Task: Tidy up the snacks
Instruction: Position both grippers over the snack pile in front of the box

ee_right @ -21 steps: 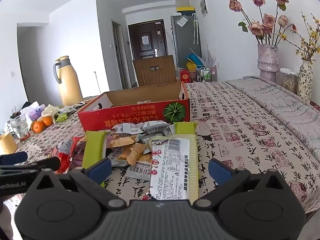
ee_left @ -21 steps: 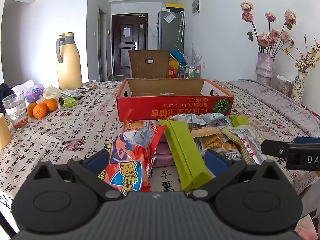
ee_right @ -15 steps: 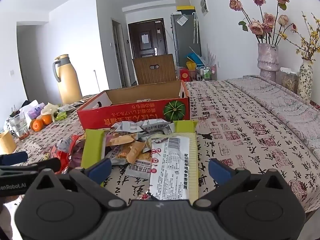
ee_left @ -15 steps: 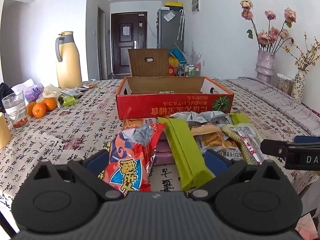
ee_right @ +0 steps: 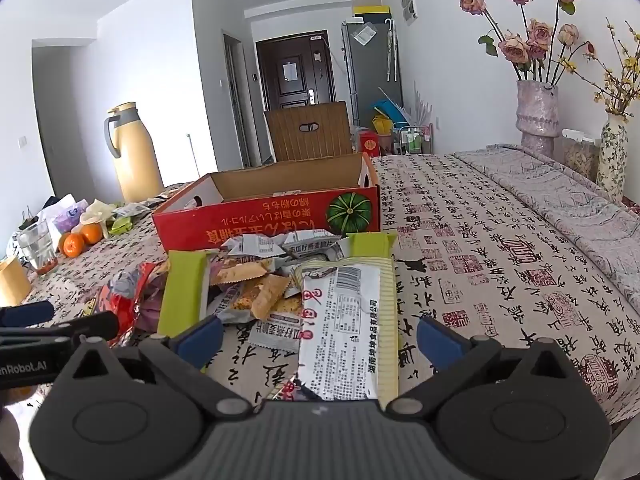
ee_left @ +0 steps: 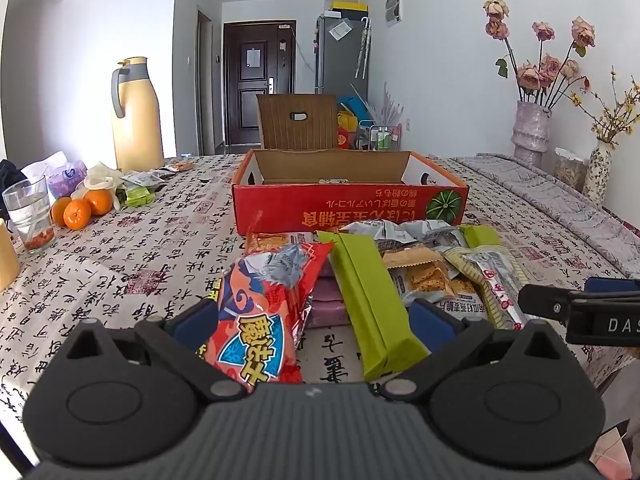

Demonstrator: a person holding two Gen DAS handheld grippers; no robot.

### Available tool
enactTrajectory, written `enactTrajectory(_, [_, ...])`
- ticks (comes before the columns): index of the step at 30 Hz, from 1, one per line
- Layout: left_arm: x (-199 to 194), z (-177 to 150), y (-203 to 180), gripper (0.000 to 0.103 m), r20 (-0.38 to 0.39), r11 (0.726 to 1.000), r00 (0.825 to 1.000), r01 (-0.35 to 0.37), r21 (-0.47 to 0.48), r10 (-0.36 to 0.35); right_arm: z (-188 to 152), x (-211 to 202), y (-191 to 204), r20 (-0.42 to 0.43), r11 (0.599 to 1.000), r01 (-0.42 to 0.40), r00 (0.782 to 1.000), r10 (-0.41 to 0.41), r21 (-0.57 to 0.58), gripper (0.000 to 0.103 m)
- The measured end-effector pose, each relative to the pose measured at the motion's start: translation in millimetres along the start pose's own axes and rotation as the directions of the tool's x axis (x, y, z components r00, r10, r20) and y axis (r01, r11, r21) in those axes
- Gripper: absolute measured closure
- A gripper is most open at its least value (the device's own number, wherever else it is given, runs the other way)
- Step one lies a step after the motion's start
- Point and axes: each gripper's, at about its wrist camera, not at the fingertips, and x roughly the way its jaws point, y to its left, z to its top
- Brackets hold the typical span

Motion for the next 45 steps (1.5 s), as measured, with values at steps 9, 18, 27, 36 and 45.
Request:
enactTrajectory(9, [0.2, -0.4, -0.1, 0.0, -0.001, 1.0, 1.0, 0.001, -0.001, -0.001, -0.3, 0.0, 0.4, -0.002, 1.0, -0.001, 1.0, 0.001, -0.001, 0.0])
enactTrajectory(18, [2.2, -1.3, 0.0, 0.0, -0.006, 1.0, 1.0, 0.003, 0.0, -0.003, -0.7, 1.2, 1.1, -0.005, 1.0, 0.0, 1.0, 0.0, -0.002, 0.0])
enactTrajectory(27, [4.3, -1.8, 0.6, 0.0, -0.008, 1.0, 1.0, 0.005, -0.001, -0.005, -1.0, 2.1, 1.7, -0.007, 1.0, 0.0, 1.0, 0.0, -0.001, 0.0])
enactTrajectory(36, [4.3, -1.9, 0.8, 0.0, -0.008, 1.0, 1.0, 0.005, -0.001, -0.005, -1.1, 2.5, 1.9, -0.008, 1.0, 0.0, 1.0, 0.0, -0.001, 0.0])
enactTrajectory(45, [5.2, -2.3, 1.7, 0.0, -0.008, 1.0, 1.0, 0.005, -0.005, -0.005, -1.0, 2.8, 2.0, -0.009, 1.0, 0.0, 1.0, 0.0, -0.001, 0.0])
